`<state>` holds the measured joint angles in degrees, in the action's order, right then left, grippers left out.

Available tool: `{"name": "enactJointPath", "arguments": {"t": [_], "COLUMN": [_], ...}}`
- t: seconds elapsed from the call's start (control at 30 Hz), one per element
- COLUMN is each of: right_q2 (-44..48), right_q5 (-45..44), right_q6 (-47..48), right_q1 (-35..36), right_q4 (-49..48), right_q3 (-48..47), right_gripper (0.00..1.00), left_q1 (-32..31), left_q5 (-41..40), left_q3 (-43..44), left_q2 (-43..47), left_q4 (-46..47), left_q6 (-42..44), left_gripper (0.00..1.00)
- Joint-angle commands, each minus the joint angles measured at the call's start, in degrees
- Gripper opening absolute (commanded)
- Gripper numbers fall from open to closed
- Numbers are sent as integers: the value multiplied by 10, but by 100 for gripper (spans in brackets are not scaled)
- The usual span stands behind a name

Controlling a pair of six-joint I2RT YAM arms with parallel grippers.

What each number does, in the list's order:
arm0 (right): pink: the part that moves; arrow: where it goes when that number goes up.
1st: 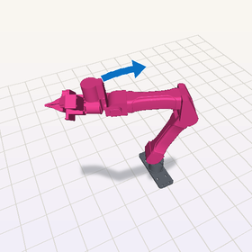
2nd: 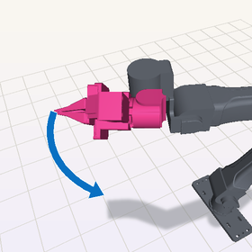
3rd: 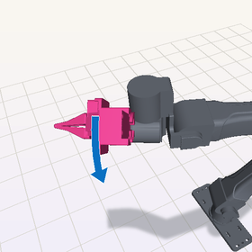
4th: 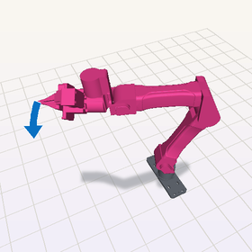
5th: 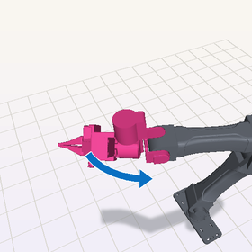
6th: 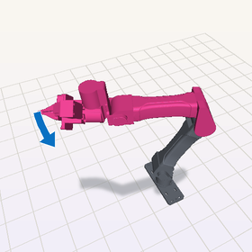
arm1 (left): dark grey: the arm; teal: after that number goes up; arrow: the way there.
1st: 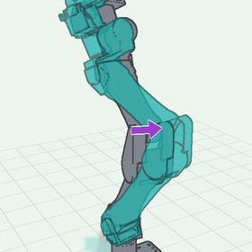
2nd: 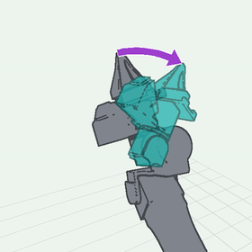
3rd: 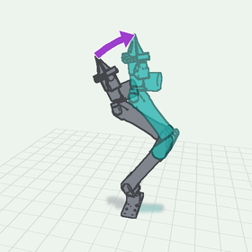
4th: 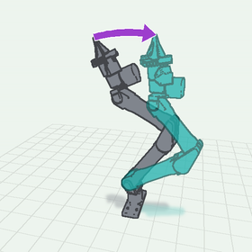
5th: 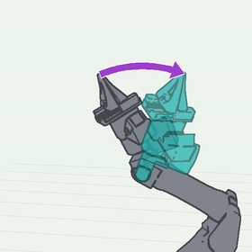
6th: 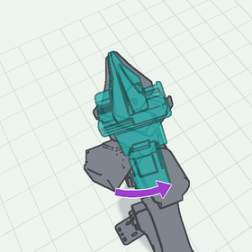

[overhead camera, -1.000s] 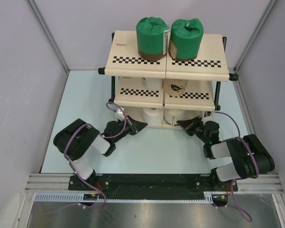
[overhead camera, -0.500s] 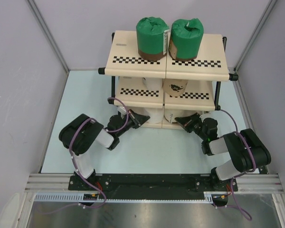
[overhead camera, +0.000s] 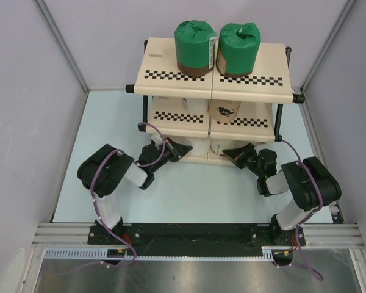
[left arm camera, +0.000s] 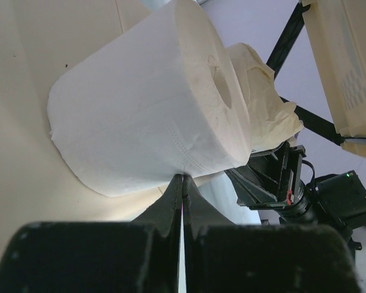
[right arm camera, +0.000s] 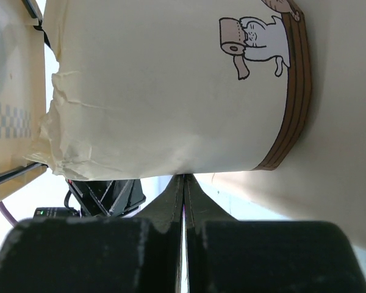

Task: Place and organize the paper towels onto the shelf

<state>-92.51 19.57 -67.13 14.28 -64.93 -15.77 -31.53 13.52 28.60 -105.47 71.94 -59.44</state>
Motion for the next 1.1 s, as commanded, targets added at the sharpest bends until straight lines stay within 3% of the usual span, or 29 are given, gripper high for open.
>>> {"name": "enactJointPath", "arguments": {"t": [0.0, 0.47, 0.8, 0.93, 1.07], "right_q2": [-12, -24, -68, -39, 48], "right_q5": [6, 6, 14, 23, 35], "right_q6": [10, 11, -28, -28, -13], "right_q1": [2, 1, 0, 0, -1], "right_q4": [-41, -38, -108, -101, -48], "right_q3": [-28, -56, -57, -40, -26], "right_gripper": [0, 0, 0, 0, 0], "left_q1": [3, 9, 9, 9, 8], "left_q5": [2, -19, -15, -13, -5], "left_q3": [34, 62, 55, 13, -41], "left_q2": [7, 18, 21, 51, 87], "left_q4": [47, 37, 45, 59, 72], "left_q6": [28, 30, 29, 28, 23], "left_gripper": [0, 0, 0, 0, 0]}}
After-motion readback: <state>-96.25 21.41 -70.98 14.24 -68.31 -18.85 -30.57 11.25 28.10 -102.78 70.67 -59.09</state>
